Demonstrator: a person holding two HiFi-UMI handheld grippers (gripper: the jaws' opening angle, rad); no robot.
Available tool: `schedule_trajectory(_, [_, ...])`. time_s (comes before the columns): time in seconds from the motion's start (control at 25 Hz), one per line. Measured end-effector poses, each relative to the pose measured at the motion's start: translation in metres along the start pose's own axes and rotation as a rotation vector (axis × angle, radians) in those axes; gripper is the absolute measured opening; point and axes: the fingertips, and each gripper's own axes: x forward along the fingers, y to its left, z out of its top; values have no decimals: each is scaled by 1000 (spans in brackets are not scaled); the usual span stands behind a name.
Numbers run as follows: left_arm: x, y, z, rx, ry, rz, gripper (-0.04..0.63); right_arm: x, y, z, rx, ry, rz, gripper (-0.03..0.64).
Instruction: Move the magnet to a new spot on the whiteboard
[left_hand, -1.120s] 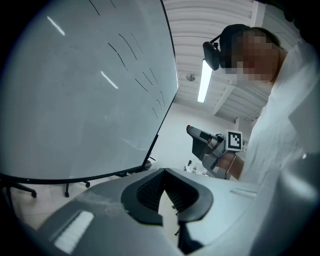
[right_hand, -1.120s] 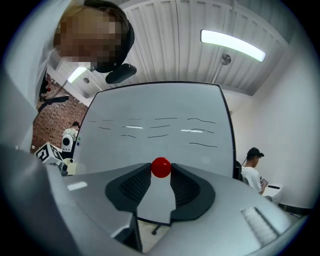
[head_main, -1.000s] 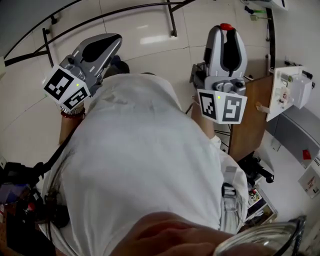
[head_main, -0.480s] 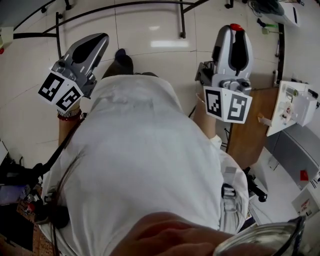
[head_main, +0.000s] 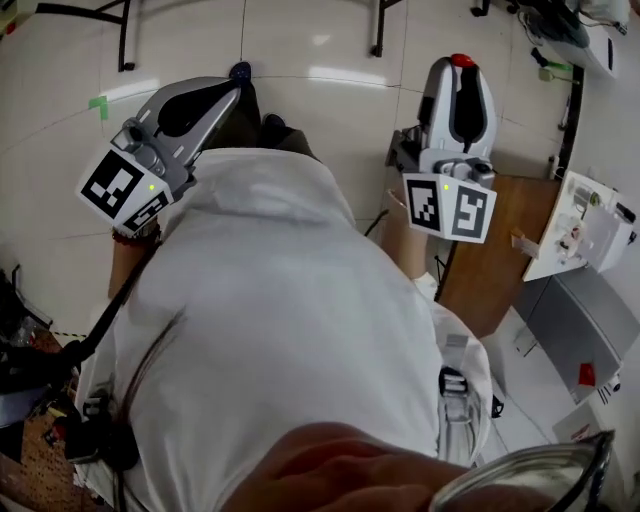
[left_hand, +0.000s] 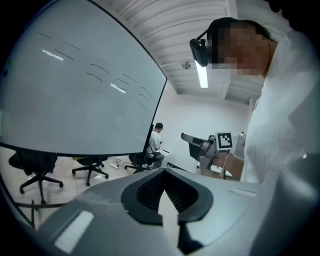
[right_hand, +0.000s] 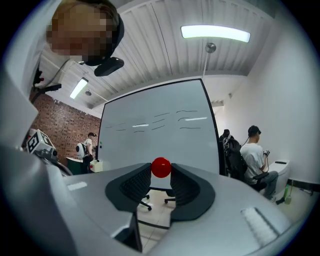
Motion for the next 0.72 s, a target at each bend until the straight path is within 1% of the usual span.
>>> schedule_trajectory(0.04, [-4,-6,-4,-7,2,26,0,-6,3,-5,17,8,20,126])
schedule_trajectory(0.12, [-16,-15,-7,-26,-28,60,0,-13,11,-8,20,20,66,126])
schedule_trajectory(0.24, [-40,-29,-6,-60,-87,49,0,-21,30,0,0,13,101,126])
schedule_trajectory(0.44, [-69,-31,-5,-62,-116,48,0,-34,74,21,-6,-57,129,126])
schedule_trajectory(0.52, [-70,-34,-4,-63,-133,25,0,-44,78,26,-21,-73,112,126])
schedule_trajectory(0.64, [-78,-43,2,-71,-164,-30,0,-58,71,33,-42,-74,35,126])
schedule_trajectory(0.72, [-98,-41,12,-65,-183,-47,0,-59,77,44,-54,-76,-8,126])
